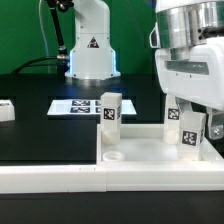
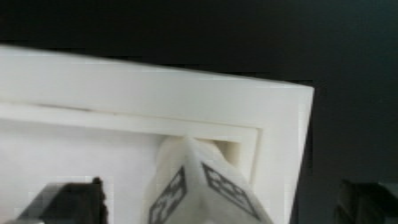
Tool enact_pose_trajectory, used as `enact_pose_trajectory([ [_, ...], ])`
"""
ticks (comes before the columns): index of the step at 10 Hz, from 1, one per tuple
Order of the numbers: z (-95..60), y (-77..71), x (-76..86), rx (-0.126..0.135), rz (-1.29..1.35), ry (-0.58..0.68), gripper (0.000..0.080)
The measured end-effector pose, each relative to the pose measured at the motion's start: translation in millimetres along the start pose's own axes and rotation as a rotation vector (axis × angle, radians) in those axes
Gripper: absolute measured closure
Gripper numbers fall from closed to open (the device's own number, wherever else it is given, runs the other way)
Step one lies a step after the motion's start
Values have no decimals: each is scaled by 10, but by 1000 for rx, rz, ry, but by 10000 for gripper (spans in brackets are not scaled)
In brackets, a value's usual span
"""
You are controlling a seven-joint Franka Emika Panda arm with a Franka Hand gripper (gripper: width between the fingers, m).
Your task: Assemble square table
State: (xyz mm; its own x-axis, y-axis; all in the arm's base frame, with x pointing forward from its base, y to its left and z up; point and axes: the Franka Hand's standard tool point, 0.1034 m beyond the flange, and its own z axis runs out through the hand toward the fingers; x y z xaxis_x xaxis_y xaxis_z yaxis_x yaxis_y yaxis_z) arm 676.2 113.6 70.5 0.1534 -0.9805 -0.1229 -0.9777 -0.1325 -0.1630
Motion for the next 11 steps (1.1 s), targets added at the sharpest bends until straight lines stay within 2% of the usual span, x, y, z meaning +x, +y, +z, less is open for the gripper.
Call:
enact_pose_trajectory([
  [2,-1,0,7,0,-174,0,150],
  [4,-50,41,122,-87,-582,25,150],
  [5,-59,33,118,-108,-642,37,150],
  [7,-50,36,118,-103,-585,35,150],
  [9,-47,37,109,-101,-500,38,415],
  [10,-47,37,106,-99,-438,41,415],
  [11,-47,37,106,-99,-417,42,511],
])
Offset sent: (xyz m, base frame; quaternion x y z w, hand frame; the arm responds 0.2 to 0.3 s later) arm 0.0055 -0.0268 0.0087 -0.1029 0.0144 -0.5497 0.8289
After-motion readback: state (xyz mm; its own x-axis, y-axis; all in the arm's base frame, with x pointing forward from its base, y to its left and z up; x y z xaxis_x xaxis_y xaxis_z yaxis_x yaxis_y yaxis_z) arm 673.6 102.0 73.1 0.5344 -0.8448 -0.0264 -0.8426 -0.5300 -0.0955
